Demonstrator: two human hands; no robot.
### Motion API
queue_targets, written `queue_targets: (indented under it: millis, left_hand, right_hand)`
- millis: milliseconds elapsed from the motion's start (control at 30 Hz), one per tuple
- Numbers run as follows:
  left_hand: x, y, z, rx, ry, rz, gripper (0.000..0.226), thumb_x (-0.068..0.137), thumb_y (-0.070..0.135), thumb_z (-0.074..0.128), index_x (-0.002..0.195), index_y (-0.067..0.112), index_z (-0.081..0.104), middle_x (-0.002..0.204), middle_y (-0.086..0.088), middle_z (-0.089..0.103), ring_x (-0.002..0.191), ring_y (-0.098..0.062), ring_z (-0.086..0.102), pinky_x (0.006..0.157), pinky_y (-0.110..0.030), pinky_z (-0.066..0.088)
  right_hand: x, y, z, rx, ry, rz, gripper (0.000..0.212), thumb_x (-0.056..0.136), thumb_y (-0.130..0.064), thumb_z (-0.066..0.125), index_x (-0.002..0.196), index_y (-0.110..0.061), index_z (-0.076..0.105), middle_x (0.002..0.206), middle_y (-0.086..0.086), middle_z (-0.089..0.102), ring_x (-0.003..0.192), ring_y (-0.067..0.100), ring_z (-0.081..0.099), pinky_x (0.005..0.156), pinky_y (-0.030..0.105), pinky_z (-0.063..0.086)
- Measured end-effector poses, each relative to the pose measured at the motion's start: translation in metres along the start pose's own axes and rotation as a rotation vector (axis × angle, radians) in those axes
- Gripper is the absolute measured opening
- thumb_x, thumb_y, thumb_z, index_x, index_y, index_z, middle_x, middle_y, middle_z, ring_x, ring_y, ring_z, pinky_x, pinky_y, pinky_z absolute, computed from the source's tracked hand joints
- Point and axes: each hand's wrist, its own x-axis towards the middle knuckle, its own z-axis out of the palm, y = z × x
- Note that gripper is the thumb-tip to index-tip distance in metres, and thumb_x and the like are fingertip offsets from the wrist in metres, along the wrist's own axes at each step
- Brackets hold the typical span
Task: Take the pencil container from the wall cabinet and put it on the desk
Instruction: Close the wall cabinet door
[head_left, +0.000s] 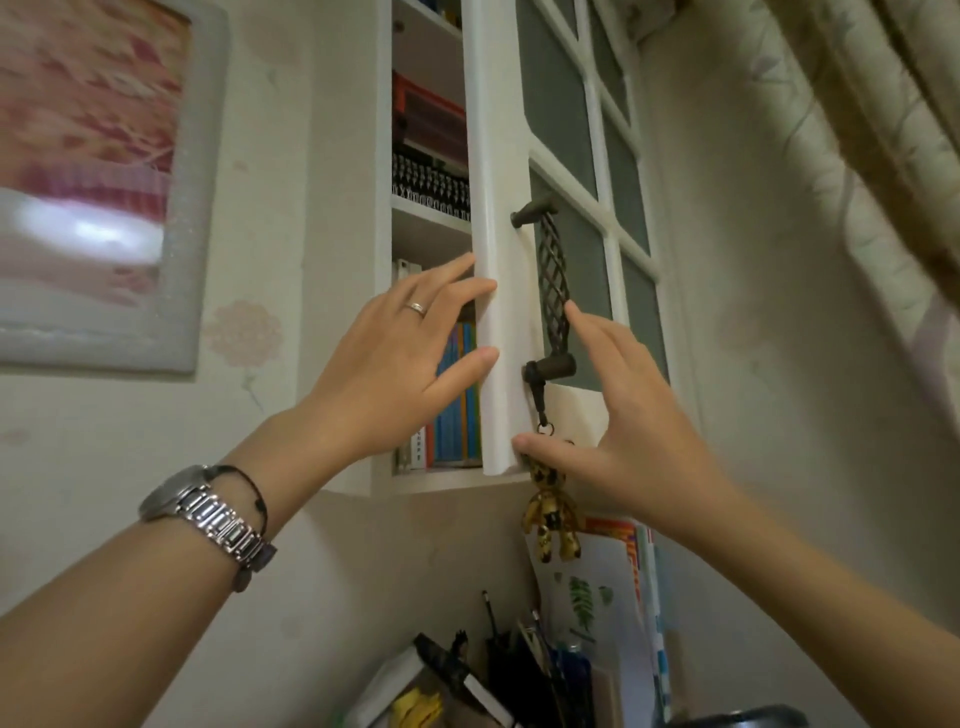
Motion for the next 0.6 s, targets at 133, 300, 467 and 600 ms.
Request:
queue_targets:
  millis: [133,300,467,600]
  left_hand:
    - [-0.005,-0.01,0.003,0.044,-0.021,-0.048,0.055,0.091,0.051,0.039,0.141,0.029,0.028,0.155,0.005,0.021,0.139,-0.018,0.02,0.11,-0.038,0.02]
    - [-0.014,-0.023,0.006,0.09,-0.04,-0.08,0.057,0.091,0.05,0.041,0.142,0.028,0.028,0.155,0.003,0.021,0.139,-0.017,0.019,0.109,-0.036,0.019]
    - [-0.02,-0.036,0.009,0.146,-0.077,-0.113,0.059,0.091,0.05,0.041,0.144,0.029,0.025,0.155,0.001,0.021,0.14,-0.019,0.019,0.11,-0.038,0.02]
    - [-0.024,-0.044,0.014,0.167,-0.094,-0.124,0.06,0.091,0.05,0.041,0.144,0.026,0.026,0.155,-0.001,0.02,0.139,-0.02,0.02,0.11,-0.039,0.022]
  right_hand:
    - [0.005,-0.002,0.012,0.021,-0.02,-0.003,0.105,0.07,-0.056,0.069,0.15,-0.026,0.009,0.153,-0.009,0.022,0.139,0.008,0.02,0.113,0.034,0.025]
    - [0.013,-0.007,0.032,0.041,-0.048,-0.001,0.108,0.069,-0.055,0.072,0.15,-0.026,0.007,0.154,-0.006,0.024,0.139,0.012,0.022,0.114,0.039,0.029]
    - [0.02,-0.007,0.05,0.075,-0.07,0.005,0.111,0.066,-0.053,0.076,0.149,-0.029,0.006,0.152,-0.007,0.025,0.138,0.014,0.024,0.11,0.037,0.029]
    - [0.025,-0.008,0.062,0.082,-0.102,0.008,0.11,0.067,-0.05,0.076,0.149,-0.031,0.005,0.152,-0.005,0.025,0.137,0.017,0.024,0.11,0.042,0.031]
